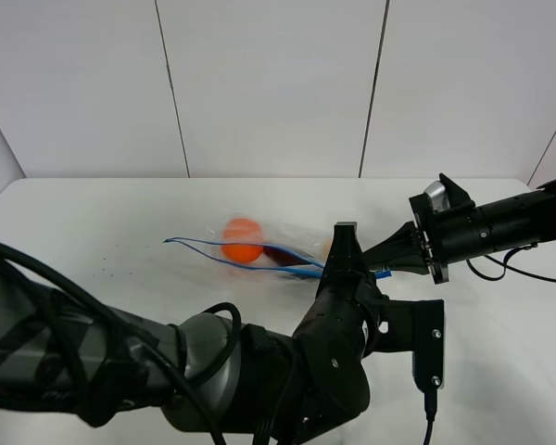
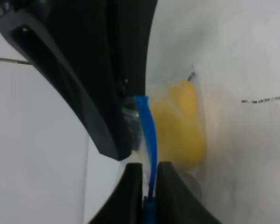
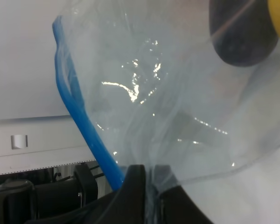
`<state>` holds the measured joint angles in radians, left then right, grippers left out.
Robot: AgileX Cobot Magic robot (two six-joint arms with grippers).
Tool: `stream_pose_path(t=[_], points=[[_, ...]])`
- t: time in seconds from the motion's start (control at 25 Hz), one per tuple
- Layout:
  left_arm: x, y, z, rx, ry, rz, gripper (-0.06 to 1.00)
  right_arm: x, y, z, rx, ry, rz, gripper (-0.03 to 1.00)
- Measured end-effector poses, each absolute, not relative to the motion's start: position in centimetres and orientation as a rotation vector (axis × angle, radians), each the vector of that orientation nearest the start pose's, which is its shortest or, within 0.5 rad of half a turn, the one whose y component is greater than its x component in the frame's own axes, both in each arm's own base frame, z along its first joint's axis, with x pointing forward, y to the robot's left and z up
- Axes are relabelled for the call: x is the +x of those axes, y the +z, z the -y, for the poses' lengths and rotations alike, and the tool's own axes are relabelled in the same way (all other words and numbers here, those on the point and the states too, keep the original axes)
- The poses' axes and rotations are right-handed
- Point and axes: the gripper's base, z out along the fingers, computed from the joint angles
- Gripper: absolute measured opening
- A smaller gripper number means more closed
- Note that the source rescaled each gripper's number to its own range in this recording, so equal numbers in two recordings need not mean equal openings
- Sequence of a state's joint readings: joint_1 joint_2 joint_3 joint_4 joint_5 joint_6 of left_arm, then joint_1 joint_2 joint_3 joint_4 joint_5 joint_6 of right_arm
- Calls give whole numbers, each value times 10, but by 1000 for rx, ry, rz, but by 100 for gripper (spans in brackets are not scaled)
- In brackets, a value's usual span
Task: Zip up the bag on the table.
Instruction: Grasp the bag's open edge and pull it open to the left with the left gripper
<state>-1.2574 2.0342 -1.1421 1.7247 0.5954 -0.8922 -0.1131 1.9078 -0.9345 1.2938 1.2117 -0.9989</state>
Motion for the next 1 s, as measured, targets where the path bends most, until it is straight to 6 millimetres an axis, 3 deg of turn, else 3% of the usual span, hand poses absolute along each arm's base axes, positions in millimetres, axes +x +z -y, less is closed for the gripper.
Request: stream_pose_path(t=[0.36, 0.88, 1.0], points=[[175, 142, 368, 1787, 524, -1305, 0, 315, 157, -47, -41, 1570, -2532, 0], [180, 145, 361, 1738, 642, -1350, 0, 315, 157, -48, -45, 1571, -2532, 0], [181, 145, 359, 1733, 659, -1352, 0, 315, 157, -40, -24, 1568, -2527, 0]])
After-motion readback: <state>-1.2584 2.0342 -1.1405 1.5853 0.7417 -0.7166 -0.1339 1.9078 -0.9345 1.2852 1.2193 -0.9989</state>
